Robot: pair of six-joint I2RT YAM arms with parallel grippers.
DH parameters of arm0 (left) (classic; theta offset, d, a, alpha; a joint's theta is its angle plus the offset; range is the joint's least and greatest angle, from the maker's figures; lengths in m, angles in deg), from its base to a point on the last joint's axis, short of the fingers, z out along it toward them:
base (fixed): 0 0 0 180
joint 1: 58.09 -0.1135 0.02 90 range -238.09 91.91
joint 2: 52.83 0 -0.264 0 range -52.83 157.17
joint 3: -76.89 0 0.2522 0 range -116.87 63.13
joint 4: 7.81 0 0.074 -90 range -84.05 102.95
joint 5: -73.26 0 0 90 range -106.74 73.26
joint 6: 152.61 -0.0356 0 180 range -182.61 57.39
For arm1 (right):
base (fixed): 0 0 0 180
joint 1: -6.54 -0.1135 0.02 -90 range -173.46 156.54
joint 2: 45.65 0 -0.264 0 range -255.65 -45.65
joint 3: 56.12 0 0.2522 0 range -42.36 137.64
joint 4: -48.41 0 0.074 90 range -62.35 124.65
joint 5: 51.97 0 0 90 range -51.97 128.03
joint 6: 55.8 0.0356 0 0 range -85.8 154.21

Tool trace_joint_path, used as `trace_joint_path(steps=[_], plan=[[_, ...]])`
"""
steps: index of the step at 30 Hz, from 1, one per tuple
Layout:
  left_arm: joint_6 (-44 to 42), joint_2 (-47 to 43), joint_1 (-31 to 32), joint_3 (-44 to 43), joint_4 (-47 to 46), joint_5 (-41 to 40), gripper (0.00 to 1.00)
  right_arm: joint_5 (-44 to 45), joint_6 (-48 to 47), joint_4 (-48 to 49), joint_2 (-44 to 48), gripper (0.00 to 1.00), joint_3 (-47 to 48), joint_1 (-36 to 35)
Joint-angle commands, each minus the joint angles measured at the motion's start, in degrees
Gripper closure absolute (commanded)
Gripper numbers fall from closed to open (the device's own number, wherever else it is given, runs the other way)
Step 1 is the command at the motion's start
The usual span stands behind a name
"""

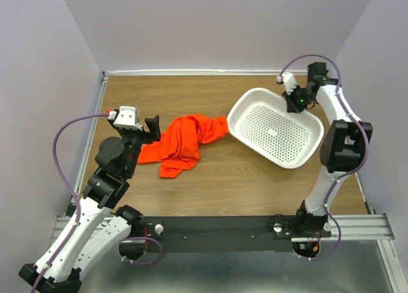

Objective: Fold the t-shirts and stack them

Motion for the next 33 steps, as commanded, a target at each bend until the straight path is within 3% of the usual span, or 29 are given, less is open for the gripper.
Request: trace_joint_path(steps=[1, 7, 12, 17, 20, 29, 31, 33], plan=[[-0.38, -1.21, -0.19, 0.62, -1.37, -0.41, 0.18, 11.36, 14.13, 11.39, 1.31, 0.99, -1.49, 4.77], [-0.38, -1.12, -0.19, 0.71, -1.37, -0.76, 0.18, 23.39, 24.14, 24.49, -1.48, 0.99, 0.26, 7.85], [-0.38, -0.95, -0.27, 0.71, -1.37, -0.93, 0.18, 32.2, 24.6, 31.5, -5.8, 0.99, 4.22, 7.59], [-0.29, -0.86, -0.19, 0.79, -1.37, -1.29, 0.18, 39.23, 26.8, 31.88, -10.81, 0.96, 8.97, 7.85], [-0.38, -0.86, -0.19, 0.79, -1.46, -1.29, 0.18, 40.64, 27.33, 32.58, -12.57, 0.88, 9.15, 8.46], [-0.47, -0.33, -0.19, 0.97, -1.46, -1.46, 0.18, 42.75, 26.72, 35.92, -17.05, 0.79, 11.96, 9.43], [-0.38, -0.33, -0.19, 0.97, -1.54, -1.81, 0.18, 43.37, 26.19, 36.1, -18.2, 0.7, 13.89, 9.52], [-0.47, -0.25, -0.19, 0.97, -1.46, -1.99, 0.18, 44.33, 25.49, 36.27, -19.52, 0.54, 15.03, 9.78]])
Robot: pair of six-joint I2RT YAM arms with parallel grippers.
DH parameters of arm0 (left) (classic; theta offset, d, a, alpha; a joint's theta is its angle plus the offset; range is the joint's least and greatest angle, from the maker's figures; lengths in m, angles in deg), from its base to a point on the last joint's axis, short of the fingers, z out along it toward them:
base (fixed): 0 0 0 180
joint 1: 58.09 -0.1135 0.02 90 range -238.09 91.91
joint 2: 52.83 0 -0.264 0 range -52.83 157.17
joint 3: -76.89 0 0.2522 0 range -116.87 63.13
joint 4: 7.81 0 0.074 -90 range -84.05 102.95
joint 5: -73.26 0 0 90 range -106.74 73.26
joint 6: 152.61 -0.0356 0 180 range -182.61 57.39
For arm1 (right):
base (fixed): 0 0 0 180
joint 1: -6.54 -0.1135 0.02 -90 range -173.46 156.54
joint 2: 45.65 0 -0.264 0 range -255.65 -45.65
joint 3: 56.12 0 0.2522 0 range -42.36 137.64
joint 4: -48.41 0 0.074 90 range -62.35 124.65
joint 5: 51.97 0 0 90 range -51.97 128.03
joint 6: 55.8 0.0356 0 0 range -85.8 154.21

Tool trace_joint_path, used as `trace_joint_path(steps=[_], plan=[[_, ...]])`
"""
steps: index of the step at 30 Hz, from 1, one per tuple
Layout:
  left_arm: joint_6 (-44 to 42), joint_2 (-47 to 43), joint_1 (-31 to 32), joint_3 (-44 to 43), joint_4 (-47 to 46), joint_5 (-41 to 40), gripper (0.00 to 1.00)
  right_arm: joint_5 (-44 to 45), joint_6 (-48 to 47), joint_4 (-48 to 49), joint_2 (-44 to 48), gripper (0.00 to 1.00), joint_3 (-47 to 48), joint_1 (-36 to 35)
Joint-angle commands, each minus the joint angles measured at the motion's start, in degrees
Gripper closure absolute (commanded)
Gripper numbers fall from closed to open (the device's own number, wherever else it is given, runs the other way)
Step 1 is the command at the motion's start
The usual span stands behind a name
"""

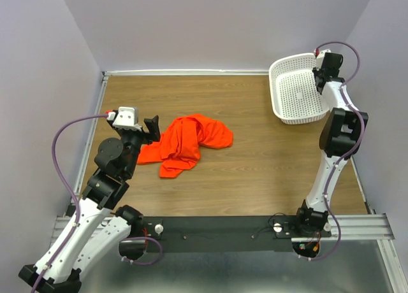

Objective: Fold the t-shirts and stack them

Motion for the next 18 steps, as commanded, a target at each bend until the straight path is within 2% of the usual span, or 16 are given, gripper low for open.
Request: trace_joint_path(steps=[1, 2, 5, 8, 9, 14, 18], plan=[[-0.47, 0.06, -0.19, 0.75, -1.37, -1.97, 0.18, 6.24, -1.75, 4.25, -4.7, 0.5, 3.1, 1.02], [-0.47, 0.06, -0.19, 0.75, -1.45, -2.05, 0.19, 6.41, -1.84, 4.25, -4.96, 0.48, 3.28, 1.1], [-0.47, 0.32, -0.27, 0.75, -1.28, -2.06, 0.18, 5.81, -0.71, 4.52, -4.53, 0.33, 2.5, 1.19], [-0.47, 0.59, -0.19, 0.75, -1.28, -2.06, 0.19, 2.3, 0.53, 4.78, -1.55, 0.2, -1.88, 1.11], [-0.47, 0.76, -0.19, 0.66, -1.28, -2.06, 0.18, 1.5, 0.97, 5.22, 0.11, 0.0, -3.03, 1.02], [-0.47, 1.11, -0.19, 0.84, -1.46, -1.36, 0.18, -3.33, 1.41, 7.76, 7.31, 0.0, -11.99, -0.65], [-0.56, 2.34, -0.27, 0.58, -1.46, 1.1, 0.18, -4.57, 2.03, 11.54, 14.09, 0.0, -19.55, -4.69]])
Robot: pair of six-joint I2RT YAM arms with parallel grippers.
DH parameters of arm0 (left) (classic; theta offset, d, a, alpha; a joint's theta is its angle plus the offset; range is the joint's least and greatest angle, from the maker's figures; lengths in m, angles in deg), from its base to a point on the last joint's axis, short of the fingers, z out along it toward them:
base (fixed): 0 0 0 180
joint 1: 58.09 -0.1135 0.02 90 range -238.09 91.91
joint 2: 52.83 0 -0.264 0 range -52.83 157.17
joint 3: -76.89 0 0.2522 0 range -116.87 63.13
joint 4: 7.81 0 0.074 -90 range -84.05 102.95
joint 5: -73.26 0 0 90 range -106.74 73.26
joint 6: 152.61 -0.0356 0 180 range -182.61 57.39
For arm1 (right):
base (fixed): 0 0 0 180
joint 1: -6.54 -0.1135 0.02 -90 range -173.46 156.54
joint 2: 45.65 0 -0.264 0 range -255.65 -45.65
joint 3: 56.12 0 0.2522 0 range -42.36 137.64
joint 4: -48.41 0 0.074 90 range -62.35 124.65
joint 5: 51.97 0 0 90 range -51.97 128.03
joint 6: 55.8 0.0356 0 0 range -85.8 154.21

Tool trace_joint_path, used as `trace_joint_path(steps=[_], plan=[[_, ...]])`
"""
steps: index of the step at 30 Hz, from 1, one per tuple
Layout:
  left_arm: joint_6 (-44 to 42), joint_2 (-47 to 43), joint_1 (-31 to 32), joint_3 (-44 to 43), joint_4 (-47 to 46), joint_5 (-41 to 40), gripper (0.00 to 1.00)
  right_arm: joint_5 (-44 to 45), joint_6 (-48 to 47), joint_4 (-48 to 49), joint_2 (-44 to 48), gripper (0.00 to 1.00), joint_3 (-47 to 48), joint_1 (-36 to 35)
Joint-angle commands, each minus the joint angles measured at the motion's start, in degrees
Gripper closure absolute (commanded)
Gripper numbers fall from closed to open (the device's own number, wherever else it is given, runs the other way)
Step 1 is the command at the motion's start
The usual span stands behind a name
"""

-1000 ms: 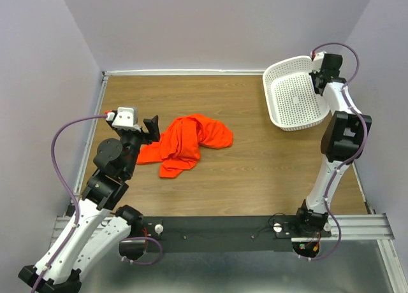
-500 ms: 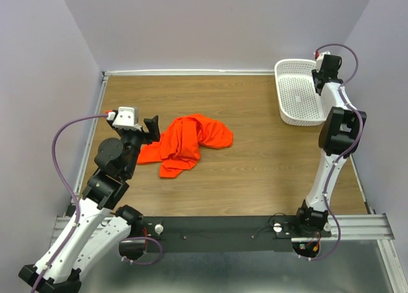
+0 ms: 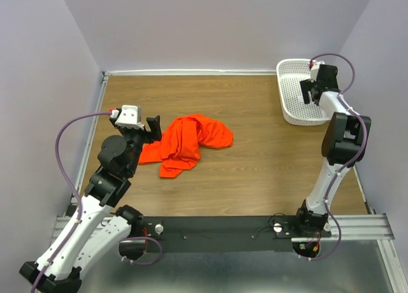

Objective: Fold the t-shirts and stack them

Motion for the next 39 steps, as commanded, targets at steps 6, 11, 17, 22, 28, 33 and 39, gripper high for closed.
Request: trace_joint_path(steps=[6, 11, 17, 22, 28, 33, 39], plan=[[-0.64, 3.84, -0.36, 0.55, -1.48, 5.98, 0.15, -6.22, 4.51, 6.61, 15.75, 0.0, -11.86, -9.06], [2.16, 9.37, -0.45, -0.85, 0.62, 12.74, 0.1, -13.31, 1.21, 5.04, 24.89, 0.0, -21.33, -17.04], [17.88, 15.36, -0.54, -1.83, 5.2, 19.07, 0.11, -48.02, -1.12, 2.66, 39.32, 0.0, -32.43, -22.17], [33.52, 15.89, -0.71, 4.14, 4.94, 17.77, 0.14, -72.58, 9.23, 1.17, 34.5, 0.0, -30.53, -25.06], [54.95, 11.6, -0.8, 17.56, 1.34, 15.12, 0.27, -56.86, 13.82, -0.59, 25.46, 0.06, -25.76, -31.75], [64.39, 6.84, -0.89, 25.59, -0.77, 10.74, 0.29, -53.43, 15.41, -0.59, 22.54, 0.06, -27.16, -32.54], [66.77, 8.41, -2.47, 26.75, -4.55, 6.34, 0.3, -51.93, 15.68, -0.5, 21.74, 0.06, -27.69, -32.63]])
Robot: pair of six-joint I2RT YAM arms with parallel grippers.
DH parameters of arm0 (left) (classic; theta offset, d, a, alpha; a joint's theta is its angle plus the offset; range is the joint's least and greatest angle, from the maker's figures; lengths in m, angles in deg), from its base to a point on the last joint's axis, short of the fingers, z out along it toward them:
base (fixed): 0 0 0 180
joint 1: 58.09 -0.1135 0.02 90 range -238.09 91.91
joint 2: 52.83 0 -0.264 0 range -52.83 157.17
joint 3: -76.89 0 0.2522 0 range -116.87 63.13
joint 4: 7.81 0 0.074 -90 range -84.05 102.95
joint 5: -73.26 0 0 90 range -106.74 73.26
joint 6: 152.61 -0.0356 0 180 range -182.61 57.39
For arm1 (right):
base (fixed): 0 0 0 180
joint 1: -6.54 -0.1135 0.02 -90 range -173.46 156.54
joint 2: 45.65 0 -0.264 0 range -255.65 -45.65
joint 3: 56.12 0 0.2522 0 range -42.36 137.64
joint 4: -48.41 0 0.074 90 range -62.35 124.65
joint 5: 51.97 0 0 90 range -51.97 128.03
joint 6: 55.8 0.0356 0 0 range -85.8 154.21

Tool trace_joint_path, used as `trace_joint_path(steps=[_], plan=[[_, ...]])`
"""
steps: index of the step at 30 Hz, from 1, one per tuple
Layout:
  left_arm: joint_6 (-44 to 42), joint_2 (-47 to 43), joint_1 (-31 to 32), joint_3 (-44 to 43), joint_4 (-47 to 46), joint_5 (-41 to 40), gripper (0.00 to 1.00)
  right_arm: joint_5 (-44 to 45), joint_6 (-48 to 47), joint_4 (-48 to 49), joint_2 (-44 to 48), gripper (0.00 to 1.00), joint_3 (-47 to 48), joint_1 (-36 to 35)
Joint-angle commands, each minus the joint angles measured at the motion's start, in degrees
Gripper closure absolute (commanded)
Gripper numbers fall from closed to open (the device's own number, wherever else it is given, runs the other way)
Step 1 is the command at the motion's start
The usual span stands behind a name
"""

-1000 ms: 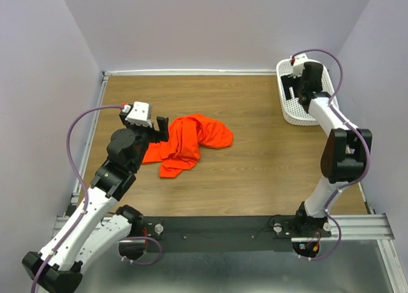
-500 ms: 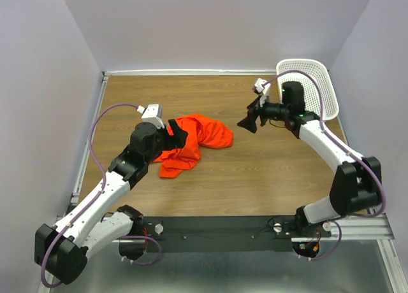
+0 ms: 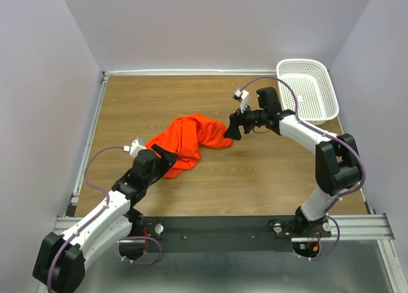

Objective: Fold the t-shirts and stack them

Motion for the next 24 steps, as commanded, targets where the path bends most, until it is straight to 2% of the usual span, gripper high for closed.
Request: trace_joint_path(steps=[1, 6, 15, 24], plan=[[5.09, 2.14, -1.53, -0.47, -5.25, -5.47, 0.3, 2.5, 1.34, -0.59, -0.42, 0.06, -0.78, -0.54], [7.63, 7.07, -3.99, 0.32, -11.92, -5.73, 0.33, 2.85, 0.9, -0.59, 0.2, 0.06, -1.31, -0.45], [6.59, 12.51, -7.41, -0.56, -16.94, -5.12, 0.39, 2.32, 0.28, -0.68, -0.68, 0.06, -1.75, -0.45], [5.09, 16.21, -8.12, 1.37, -20.29, -0.46, 0.38, 3.02, 0.2, -0.68, -1.91, 0.06, -1.58, -0.45]])
